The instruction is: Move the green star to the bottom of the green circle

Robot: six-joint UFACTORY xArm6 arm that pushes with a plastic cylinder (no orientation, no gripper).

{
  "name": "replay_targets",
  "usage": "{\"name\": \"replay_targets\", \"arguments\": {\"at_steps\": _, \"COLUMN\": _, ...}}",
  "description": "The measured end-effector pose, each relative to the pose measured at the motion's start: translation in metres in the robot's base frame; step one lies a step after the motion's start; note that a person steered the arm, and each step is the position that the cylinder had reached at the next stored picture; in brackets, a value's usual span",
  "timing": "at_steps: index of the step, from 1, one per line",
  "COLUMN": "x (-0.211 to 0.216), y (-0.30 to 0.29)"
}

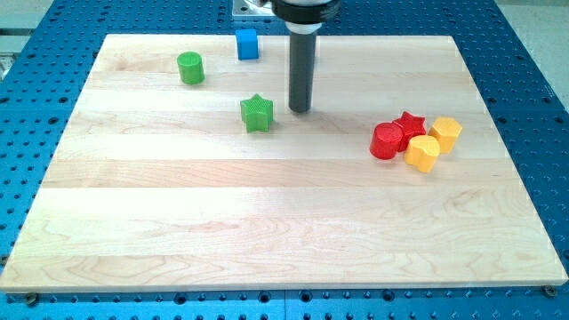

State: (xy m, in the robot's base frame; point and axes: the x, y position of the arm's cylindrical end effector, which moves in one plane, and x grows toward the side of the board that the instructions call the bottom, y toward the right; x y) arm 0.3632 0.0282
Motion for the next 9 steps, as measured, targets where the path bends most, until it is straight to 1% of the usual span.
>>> {"name": "replay_targets", "arguments": {"at_steps": 1, "x": 0.025, "y": -0.061}}
{"name": "replay_targets", "arguments": {"at_steps": 2, "x": 0.025, "y": -0.105}}
{"name": "replay_targets", "arguments": {"at_steps": 4, "x": 0.02, "y": -0.156}}
{"name": "replay_targets", "arguments": {"at_steps": 5, "x": 0.044, "y": -0.118}}
{"name": "replay_targets", "arguments": {"at_steps": 6, "x": 0.078, "y": -0.166}}
{"name": "replay_targets", "arguments": {"at_steps": 7, "x": 0.095, "y": -0.211}}
{"name": "replay_targets", "arguments": {"at_steps": 8, "x": 0.046, "y": -0.16}}
{"name": "replay_targets", "arguments": {"at_steps": 9, "x": 0.046, "y": -0.142}}
